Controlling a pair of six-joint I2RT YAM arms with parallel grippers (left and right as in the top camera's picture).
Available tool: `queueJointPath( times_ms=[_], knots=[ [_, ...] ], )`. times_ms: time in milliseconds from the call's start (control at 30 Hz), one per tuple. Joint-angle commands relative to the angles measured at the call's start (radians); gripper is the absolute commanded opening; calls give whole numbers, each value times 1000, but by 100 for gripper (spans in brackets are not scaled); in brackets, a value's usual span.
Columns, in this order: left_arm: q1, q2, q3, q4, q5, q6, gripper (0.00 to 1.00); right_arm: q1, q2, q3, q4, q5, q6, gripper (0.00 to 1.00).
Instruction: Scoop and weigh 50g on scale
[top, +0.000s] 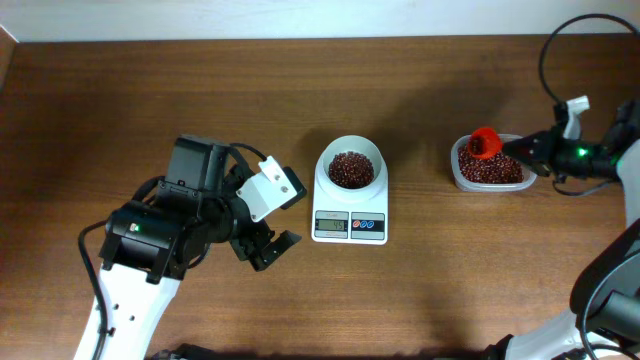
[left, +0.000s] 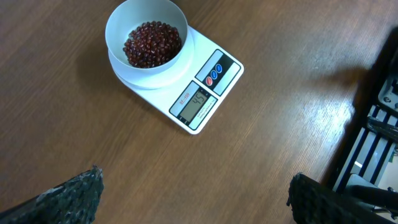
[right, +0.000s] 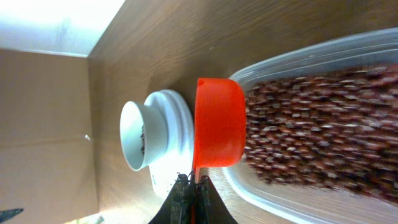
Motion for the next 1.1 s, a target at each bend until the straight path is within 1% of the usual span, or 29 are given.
queueJointPath(
  times_ms=[0, 100, 167, 233, 400, 567, 767, 867, 933, 1067],
  knots=[
    [5, 0, 16, 2, 14, 15, 99, 93, 11, -3, 5, -44, -8, 4],
    [5, 0, 16, 2, 14, 15, 99, 187, 11, -3, 8, -44, 3, 4],
    [5, 0, 16, 2, 14, 15, 99, 239, 11, -3, 28, -43, 40, 4],
    [5, 0, 16, 2, 14, 15, 99, 304, 11, -3, 40, -46, 39, 4],
    [5, 0, 16, 2, 14, 15, 99, 413, 11, 3, 74, -46, 39, 4],
    [5, 0, 16, 2, 14, 15, 99, 488, 11, 37, 114, -45, 39, 4],
    [5, 0, 16, 2, 14, 15, 99, 516, 11, 52, 122, -37, 34, 4],
    [5, 0, 16, 2, 14, 15, 99, 557, 11, 105, 104, 39, 35, 4],
    [5, 0, 16, 2, 14, 15, 99, 593, 11, 133, 88, 142, 36, 4],
    [5, 0, 16, 2, 14, 15, 99, 663, 11, 134, 90, 311, 39, 4]
  ],
)
